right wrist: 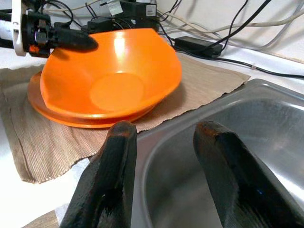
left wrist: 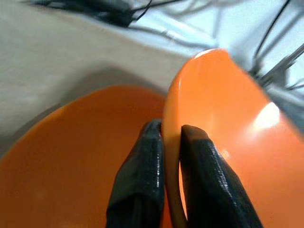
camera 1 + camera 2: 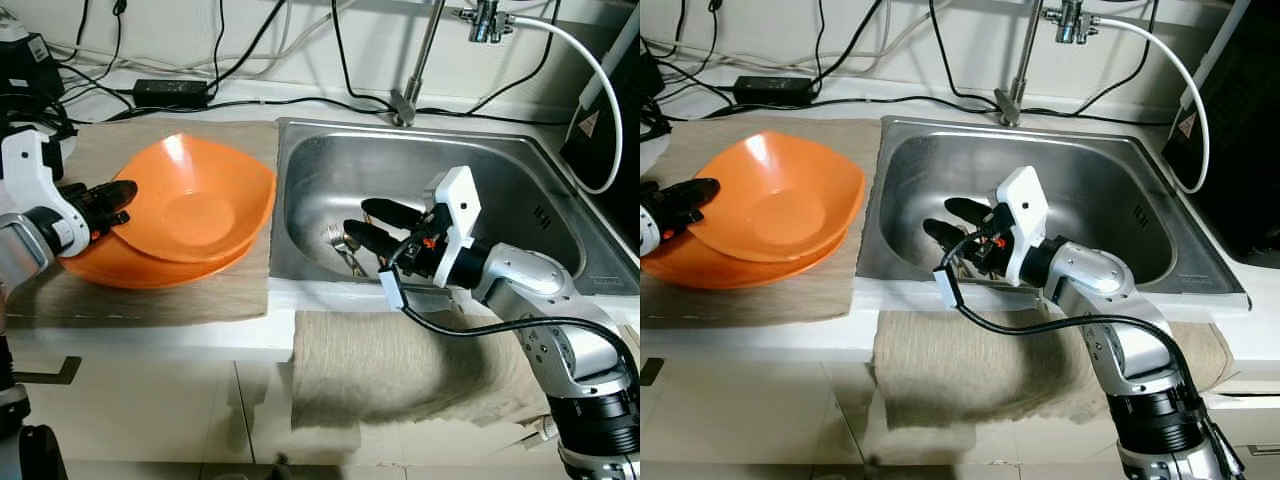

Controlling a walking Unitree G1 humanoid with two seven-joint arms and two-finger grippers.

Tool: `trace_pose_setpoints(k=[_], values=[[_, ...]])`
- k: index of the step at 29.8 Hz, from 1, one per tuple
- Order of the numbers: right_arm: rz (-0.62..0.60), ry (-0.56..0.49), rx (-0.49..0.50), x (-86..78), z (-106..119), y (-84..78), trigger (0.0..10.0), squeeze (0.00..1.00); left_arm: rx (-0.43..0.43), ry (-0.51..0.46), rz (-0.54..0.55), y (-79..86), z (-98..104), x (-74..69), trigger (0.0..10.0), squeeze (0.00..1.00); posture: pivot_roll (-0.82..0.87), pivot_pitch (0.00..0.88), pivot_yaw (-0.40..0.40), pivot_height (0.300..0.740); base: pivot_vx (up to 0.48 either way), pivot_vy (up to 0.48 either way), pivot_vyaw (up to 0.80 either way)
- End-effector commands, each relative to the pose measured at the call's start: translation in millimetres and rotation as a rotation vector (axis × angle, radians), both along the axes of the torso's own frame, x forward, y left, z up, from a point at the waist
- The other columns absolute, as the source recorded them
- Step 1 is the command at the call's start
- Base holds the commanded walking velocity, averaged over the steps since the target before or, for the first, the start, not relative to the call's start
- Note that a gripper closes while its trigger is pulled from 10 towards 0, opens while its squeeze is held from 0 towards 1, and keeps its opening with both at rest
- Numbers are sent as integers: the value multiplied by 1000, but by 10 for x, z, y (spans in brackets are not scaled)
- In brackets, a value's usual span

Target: Kitchen organization

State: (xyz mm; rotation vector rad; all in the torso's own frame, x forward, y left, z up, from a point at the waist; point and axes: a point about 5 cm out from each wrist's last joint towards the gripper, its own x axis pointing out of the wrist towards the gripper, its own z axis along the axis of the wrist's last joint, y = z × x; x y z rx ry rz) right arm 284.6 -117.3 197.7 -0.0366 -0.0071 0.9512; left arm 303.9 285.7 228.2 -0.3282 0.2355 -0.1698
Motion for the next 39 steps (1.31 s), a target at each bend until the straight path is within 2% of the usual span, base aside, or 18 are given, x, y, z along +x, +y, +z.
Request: trace_pose_setpoints(k=[1, 3, 4, 5, 7, 11, 12, 14, 15, 23, 29, 30, 31, 32, 36, 37, 38, 39], values=[[-30, -18, 7, 33, 46, -19, 10000, 0, -19, -36, -19, -93, 77, 26, 0, 0, -6, 0, -55, 740, 0, 0, 0], [-48, -14, 30, 52, 58, -13, 10000, 0, -51, -64, -24, -148, 111, 50, 0, 0, -7, 0, -54, 740, 0, 0, 0], [-77, 5, 74, 80, 73, -5, 10000, 1000, -95, -115, -28, -228, 177, 83, 0, 0, -6, 0, -54, 740, 0, 0, 0], [-77, 5, 74, 80, 73, -5, 10000, 1000, -95, -115, -28, -228, 177, 83, 0, 0, -6, 0, -54, 740, 0, 0, 0], [-99, 25, 127, 103, 91, 14, 10000, 1000, -159, -180, -59, -356, 276, 111, 0, 0, -6, 0, -54, 740, 0, 0, 0], [-143, 49, 199, 144, 113, 35, 10000, 1000, -228, -237, -101, -497, 379, 143, 0, 0, -7, 0, -54, 740, 0, 0, 0], [-167, 79, 262, 171, 125, 31, 10000, 1000, -232, -246, -105, -522, 395, 151, 0, 0, -6, 0, -53, 740, 0, 0, 0], [-181, 101, 304, 188, 132, 28, 10000, 1000, -232, -252, -110, -542, 403, 158, 0, 0, -6, 0, -53, 740, 0, 0, 0], [-206, 141, 379, 217, 138, 13, 10000, 1000, -236, -261, -109, -582, 420, 174, 0, 0, -5, 0, -53, 740, 0, 0, 0], [-245, 211, 471, 266, 161, -45, 10000, 1000, -266, -317, -101, -647, 511, 191, 0, 0, -6, 0, -53, 740, 0, 0, 0], [-212, 313, 498, 278, 132, -1, 10000, 1000, -264, -368, -184, -796, 557, 149, 0, 0, -12, 0, -55, 740, 0, 0, 0], [-211, 324, 496, 285, 126, 9, 10000, 851, -251, -387, -210, -834, 570, 128, 0, 0, -12, 0, -56, 740, 0, 0, 0], [-206, 333, 498, 289, 125, 20, 10000, 145, -238, -414, -244, -872, 585, 100, 0, 0, -12, 0, -56, 740, 0, 0, 0], [-203, 341, 503, 294, 126, 29, 10000, 0, -231, -435, -276, -906, 597, 69, 0, 0, -12, 0, -57, 740, 0, 0, 0], [-203, 366, 515, 307, 135, 40, 10000, 0, -239, -459, -323, -964, 613, 14, 0, 0, -12, 0, -60, 740, 0, 0, 0], [-208, 377, 530, 315, 135, 39, 8353, 0, -240, -459, -325, -970, 613, 9, 0, 0, -11, 0, -61, 740, 0, 0, 0], [-210, 383, 542, 320, 135, 39, 8353, 0, -240, -458, -325, -973, 613, 8, 0, 0, -11, 0, -61, 740, 0, 0, 0], [-212, 389, 555, 326, 135, 35, 0, 0, -238, -459, -328, -976, 612, 6, 0, 0, -11, 0, -61, 740, 0, 0, 0]])
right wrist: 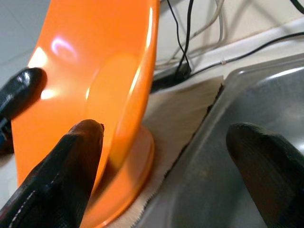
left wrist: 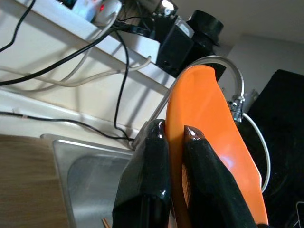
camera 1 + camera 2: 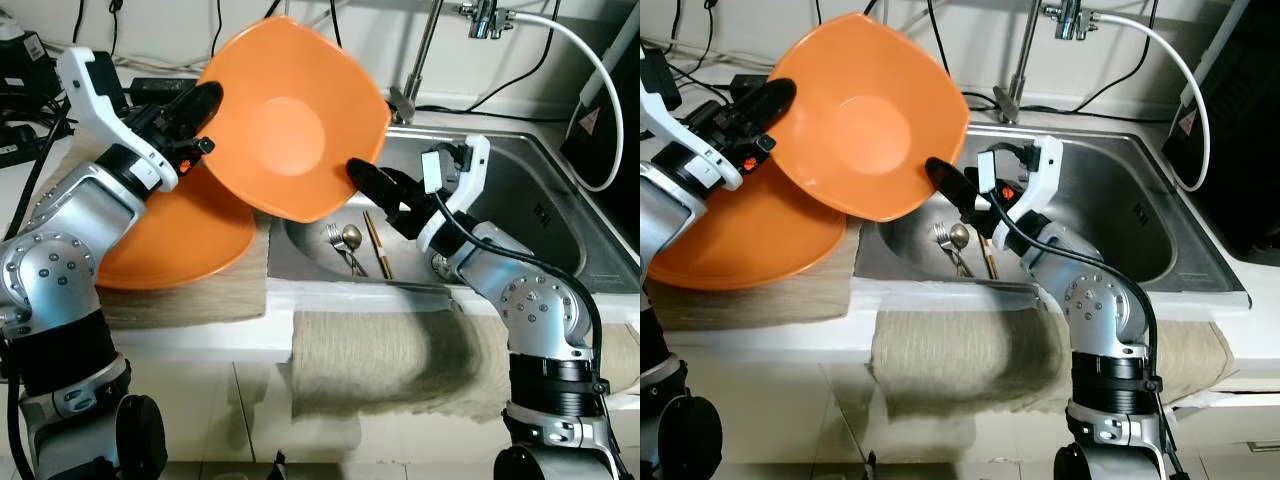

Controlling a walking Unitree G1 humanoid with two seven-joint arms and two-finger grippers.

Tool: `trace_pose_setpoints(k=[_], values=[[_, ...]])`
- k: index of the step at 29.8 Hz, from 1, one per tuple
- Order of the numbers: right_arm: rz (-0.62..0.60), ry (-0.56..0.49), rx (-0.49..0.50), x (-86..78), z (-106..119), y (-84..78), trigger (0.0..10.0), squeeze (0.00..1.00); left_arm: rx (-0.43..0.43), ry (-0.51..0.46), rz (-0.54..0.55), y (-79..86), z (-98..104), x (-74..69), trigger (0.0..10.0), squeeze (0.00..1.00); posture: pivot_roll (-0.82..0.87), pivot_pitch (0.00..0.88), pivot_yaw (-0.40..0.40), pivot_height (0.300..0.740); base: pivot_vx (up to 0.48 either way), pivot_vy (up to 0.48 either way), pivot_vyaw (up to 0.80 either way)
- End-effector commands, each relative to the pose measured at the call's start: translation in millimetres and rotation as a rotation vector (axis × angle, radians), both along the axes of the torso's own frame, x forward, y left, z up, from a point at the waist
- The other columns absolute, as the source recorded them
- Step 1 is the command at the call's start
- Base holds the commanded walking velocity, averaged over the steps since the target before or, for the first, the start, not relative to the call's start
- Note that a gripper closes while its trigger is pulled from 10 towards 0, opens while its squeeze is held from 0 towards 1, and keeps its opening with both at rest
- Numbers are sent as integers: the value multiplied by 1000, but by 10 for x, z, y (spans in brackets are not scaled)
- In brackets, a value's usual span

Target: Kitchen organization

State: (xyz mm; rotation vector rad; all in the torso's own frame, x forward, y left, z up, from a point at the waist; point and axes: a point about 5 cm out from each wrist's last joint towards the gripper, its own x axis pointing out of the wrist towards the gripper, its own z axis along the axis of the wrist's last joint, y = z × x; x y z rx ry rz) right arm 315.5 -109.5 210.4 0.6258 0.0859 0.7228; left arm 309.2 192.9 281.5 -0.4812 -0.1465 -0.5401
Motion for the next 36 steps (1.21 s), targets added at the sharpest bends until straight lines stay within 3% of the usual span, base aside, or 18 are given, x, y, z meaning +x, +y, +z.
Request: trace_pose_setpoints(k=[1, 36], values=[[-16, 20, 29, 22, 9, -51, 0, 0, -2, -55, -42, -48, 76, -51, 0, 0, -11, 0, -61, 740, 0, 0, 0], [-5, -37, 60, 4, 83, -63, 0, 0, 24, -56, -38, -42, 65, -51, 0, 0, -8, 0, -57, 740, 0, 0, 0]])
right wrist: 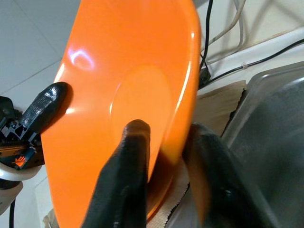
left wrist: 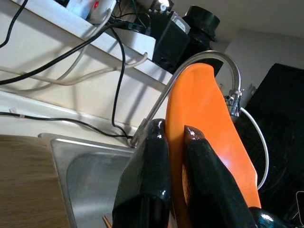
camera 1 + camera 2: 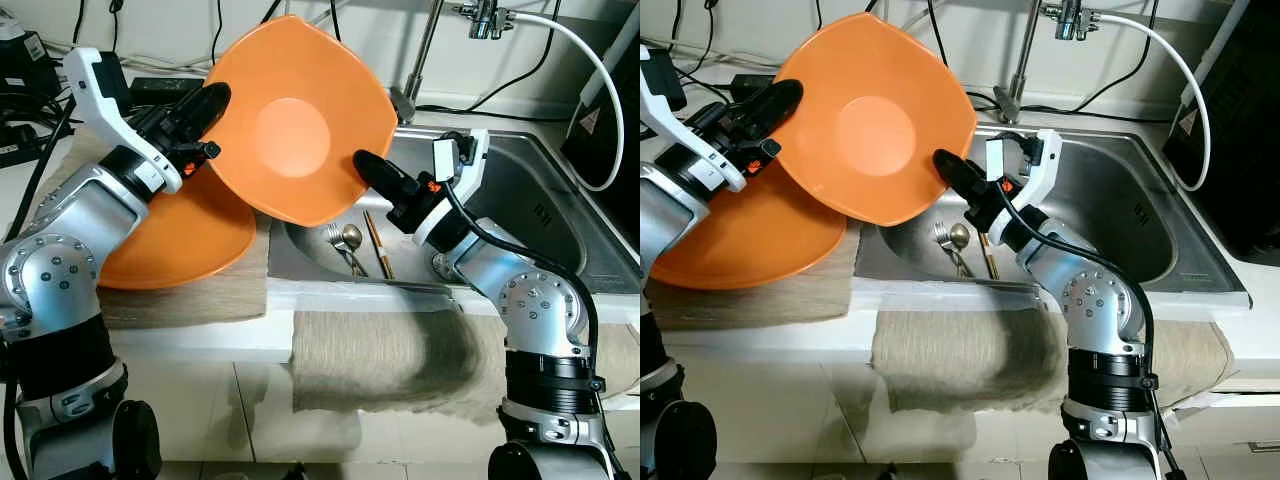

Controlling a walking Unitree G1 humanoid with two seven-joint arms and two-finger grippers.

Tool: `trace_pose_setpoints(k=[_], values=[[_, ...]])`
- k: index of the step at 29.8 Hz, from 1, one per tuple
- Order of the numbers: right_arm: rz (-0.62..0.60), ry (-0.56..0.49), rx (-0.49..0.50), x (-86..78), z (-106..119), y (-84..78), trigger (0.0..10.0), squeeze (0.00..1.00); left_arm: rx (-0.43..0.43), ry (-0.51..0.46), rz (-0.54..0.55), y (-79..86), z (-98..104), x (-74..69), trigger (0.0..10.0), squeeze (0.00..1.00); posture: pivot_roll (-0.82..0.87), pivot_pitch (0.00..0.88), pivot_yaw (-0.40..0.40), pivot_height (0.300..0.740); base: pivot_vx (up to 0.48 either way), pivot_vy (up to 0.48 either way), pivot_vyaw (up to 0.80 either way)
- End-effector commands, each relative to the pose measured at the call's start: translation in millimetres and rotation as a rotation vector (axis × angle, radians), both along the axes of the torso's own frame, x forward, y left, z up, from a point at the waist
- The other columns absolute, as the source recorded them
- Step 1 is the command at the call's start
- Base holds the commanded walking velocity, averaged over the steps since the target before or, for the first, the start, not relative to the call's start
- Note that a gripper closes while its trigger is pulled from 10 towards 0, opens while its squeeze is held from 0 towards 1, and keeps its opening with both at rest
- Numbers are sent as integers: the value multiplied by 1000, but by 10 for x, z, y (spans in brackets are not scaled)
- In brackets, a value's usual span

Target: Kitchen organization

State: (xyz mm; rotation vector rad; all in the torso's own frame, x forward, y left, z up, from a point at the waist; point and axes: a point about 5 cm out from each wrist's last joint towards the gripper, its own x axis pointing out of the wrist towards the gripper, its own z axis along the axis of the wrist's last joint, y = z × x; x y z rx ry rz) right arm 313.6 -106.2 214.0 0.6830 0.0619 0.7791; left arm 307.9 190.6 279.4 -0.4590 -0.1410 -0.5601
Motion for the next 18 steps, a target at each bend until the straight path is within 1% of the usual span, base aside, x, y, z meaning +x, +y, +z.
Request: trace_pose_setpoints(k=[1, 3, 4, 5, 6, 9, 18], values=[[-53, -21, -5, 23, 51, -96, 0, 0, 3, -50, -20, -19, 85, -38, 0, 0, -8, 0, -57, 740, 0, 0, 0], [-53, -22, -4, 23, 53, -98, 0, 0, 6, -49, -19, -20, 83, -37, 0, 0, -9, 0, -56, 740, 0, 0, 0], [-57, -24, -2, 25, 58, -106, 0, 0, 16, -34, 10, -11, 69, -10, 10000, 0, -9, 0, -56, 740, 0, 0, 0], [-58, -25, -1, 25, 60, -110, 0, 0, 16, -21, 25, -3, 60, 8, 10000, 271, -9, 0, -56, 740, 0, 0, 0], [-62, -25, 0, 27, 61, -114, 0, 0, 4, -16, 37, 13, 57, 23, 10000, 1000, -8, 0, -55, 740, 0, 0, 0], [-76, -26, 3, 35, 69, -133, 0, 0, -20, -24, 26, 33, 70, 13, 10000, 1000, -9, 0, -53, 740, 0, 0, 0], [-124, -25, 20, 85, 97, -207, 0, 0, -19, -32, 42, 51, 82, 12, 10000, 1000, -8, 0, -51, 740, 0, 0, 0]])
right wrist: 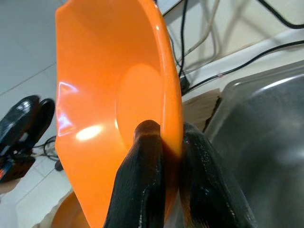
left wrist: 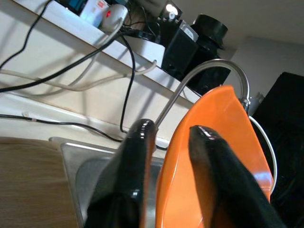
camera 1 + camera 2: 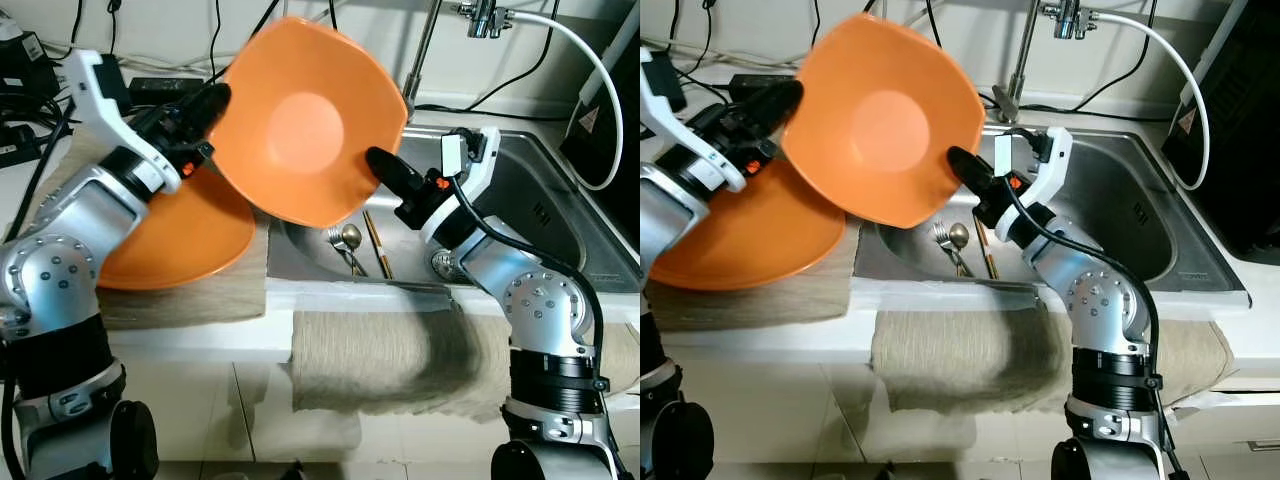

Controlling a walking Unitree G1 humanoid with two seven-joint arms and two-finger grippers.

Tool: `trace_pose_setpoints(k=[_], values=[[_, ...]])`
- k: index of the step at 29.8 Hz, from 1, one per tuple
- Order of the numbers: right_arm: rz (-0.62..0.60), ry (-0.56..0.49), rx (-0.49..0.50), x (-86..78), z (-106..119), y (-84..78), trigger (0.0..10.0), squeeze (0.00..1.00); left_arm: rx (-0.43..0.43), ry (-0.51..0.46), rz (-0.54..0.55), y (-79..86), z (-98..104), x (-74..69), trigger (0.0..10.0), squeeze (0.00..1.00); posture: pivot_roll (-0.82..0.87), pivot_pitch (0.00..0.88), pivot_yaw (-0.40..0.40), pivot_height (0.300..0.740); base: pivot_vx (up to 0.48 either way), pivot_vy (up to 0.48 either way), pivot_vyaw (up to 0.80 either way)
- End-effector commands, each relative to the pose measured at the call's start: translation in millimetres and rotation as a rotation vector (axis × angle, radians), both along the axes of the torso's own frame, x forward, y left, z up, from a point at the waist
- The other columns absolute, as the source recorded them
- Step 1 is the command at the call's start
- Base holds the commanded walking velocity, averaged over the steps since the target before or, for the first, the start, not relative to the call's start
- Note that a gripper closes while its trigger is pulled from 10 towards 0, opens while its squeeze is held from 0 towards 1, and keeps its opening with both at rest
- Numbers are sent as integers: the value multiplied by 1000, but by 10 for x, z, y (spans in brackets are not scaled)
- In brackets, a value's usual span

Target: Kitchen organization

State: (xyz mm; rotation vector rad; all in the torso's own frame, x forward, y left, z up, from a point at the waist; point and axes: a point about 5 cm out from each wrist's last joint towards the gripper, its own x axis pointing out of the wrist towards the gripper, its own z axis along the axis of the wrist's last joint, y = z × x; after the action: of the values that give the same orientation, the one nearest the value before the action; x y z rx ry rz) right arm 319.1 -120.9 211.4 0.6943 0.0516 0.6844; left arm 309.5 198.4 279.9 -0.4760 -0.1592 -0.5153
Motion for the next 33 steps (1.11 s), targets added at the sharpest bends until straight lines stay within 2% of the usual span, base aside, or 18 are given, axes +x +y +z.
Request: trace_pose_setpoints(k=[1, 4, 5, 6, 7, 10, 11, 12, 13, 14, 15, 16, 17, 22, 23, 27, 31, 33], values=[[-34, -50, 14, 30, 123, -60, 0, 0, 4, -30, -2, -27, 77, -3, 10000, 1000, -8, 0, -51, 740, 0, 0, 0], [-102, -39, 22, 86, 127, -143, 0, 0, 1, -49, 72, 45, 110, 32, 10000, 1000, -7, 0, -51, 740, 0, 0, 0], [-174, -26, 29, 141, 126, -226, 0, 0, -18, -64, 87, 83, 137, 33, 10000, 35, -7, 0, -50, 740, 0, 0, 0], [-216, -22, 26, 172, 121, -283, 0, 0, -8, -76, 78, 84, 145, 18, 10000, 0, -7, 0, -50, 740, 0, 0, 0], [-216, -22, 26, 172, 121, -283, 0, 0, -8, -76, 78, 84, 145, 18, 10000, 0, -7, 0, -50, 740, 0, 0, 0], [-308, -23, -78, 250, 75, -413, 0, 0, 120, -88, 75, 49, 96, -9, 10000, 0, -8, 0, -45, 740, 0, 0, 0], [-351, -18, -237, 322, 4, -463, 0, 0, 319, -78, 91, -5, -24, -2, 10000, 0, -10, 0, -43, 740, 0, 0, 0], [-362, -14, -295, 348, -25, -476, 0, 0, 390, -76, 92, -26, -74, 1, 10000, 0, -10, 0, -43, 740, 0, 0, 0], [-362, -14, -295, 348, -25, -476, 0, 0, 390, -76, 92, -26, -74, 1, 10000, 0, -10, 0, -43, 740, 0, 0, 0], [-389, -13, -463, 447, -102, -497, 4157, 0, 518, -72, 42, -132, -208, -11, 10000, 0, -16, 0, -32, 740, 0, 0, 0], [-389, -13, -463, 447, -102, -497, 4157, 0, 518, -72, 42, -132, -208, -11, 10000, 0, -16, 0, -32, 740, 0, 0, 0], [-405, -11, -530, 490, -130, -513, 5843, 0, 542, -72, 16, -181, -249, -21, 10000, 0, -16, 0, -32, 740, 0, 0, 0], [-423, -5, -605, 550, -169, -536, 10000, 0, 556, -88, -22, -249, -264, -42, 10000, 0, -17, 0, -28, 740, 0, 0, 0], [-433, 34, -754, 684, -295, -597, 10000, 0, 589, -104, -123, -411, -293, -97, 10000, 0, -16, 0, -28, 740, 0, 0, 0], [-351, 79, -778, 712, -419, -543, 10000, 0, 645, -81, -164, -463, -386, -112, 10000, 0, -14, 0, -27, 740, 0, 0, 0], [-242, 113, -775, 717, -534, -452, 10000, 0, 680, -66, -190, -504, -466, -125, 10000, 0, -14, 0, -27, 740, 0, 0, 0], [-88, 170, -693, 676, -702, -326, 10000, 0, 708, -47, -240, -585, -551, -178, 10000, 0, -3, 0, -45, 740, 0, 0, 0], [-50, 188, -741, 640, -822, -289, 10000, 0, 744, -21, -259, -597, -623, -210, 10000, 0, -1, 0, -48, 740, 0, 0, 0]])
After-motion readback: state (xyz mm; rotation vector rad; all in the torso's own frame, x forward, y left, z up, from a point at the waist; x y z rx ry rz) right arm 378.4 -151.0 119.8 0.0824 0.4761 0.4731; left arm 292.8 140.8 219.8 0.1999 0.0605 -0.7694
